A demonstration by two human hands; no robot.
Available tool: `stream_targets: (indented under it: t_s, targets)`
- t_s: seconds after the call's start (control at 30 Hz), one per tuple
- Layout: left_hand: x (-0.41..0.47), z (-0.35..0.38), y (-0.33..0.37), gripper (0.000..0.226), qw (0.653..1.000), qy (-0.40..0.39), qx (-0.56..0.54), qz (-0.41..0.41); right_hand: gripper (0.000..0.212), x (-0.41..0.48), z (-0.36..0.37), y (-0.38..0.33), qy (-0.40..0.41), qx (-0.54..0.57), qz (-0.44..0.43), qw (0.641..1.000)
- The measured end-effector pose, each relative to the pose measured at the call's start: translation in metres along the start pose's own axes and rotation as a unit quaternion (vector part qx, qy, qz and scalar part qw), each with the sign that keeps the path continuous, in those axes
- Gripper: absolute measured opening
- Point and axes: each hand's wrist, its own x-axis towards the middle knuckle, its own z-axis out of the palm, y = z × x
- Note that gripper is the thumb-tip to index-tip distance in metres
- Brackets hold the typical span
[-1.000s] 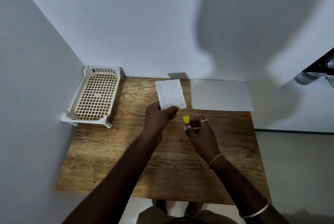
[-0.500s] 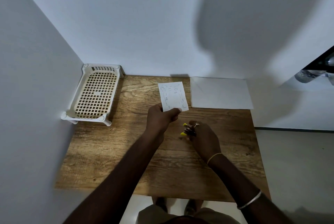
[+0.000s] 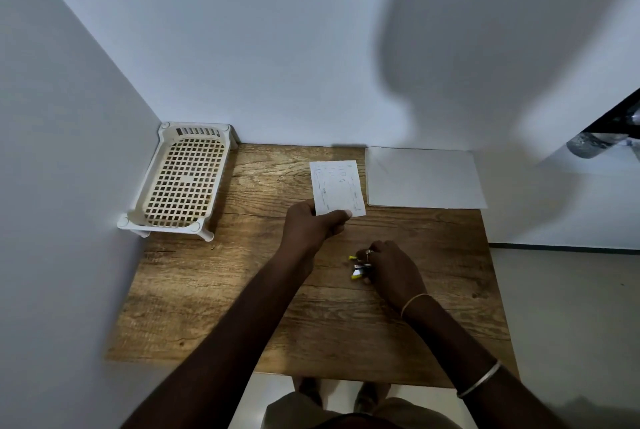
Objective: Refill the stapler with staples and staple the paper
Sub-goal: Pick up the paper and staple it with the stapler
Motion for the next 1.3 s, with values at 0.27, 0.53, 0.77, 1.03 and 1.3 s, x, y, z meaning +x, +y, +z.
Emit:
stream_targets:
  t_s: [0.27,0.53,0.77,1.03,1.3]
  targets:
    - [0.004,-0.003,0.002,0.029,1.000,-0.022,-0.003,-0.007,0.055,0.004,-0.002,0.006,-0.013,-0.016,-0.013,1.000]
    - [0.009,-0.010,0.004,0.034,0.999,-0.048,0.002,-0.020,0.039,0.023,-0.062,-0.032,0.109,0.570,0.188,0.792]
    - [0.025,-0.012,0.003,0.031,0.997,-0.059,-0.019,-0.036,0.020,0.047,-0.074,-0.038,0.128,0.628,0.214,0.737]
    - [0.058,-0.022,-0.023,0.010,0.994,0.037,-0.023,-0.096,0.014,0.077,-0.044,-0.028,0.143,0.535,0.270,0.788]
    - [0.078,-0.019,-0.053,0.011,0.985,0.113,0.112,-0.070,0.016,0.091,-0.014,-0.026,0.126,0.461,0.306,0.823]
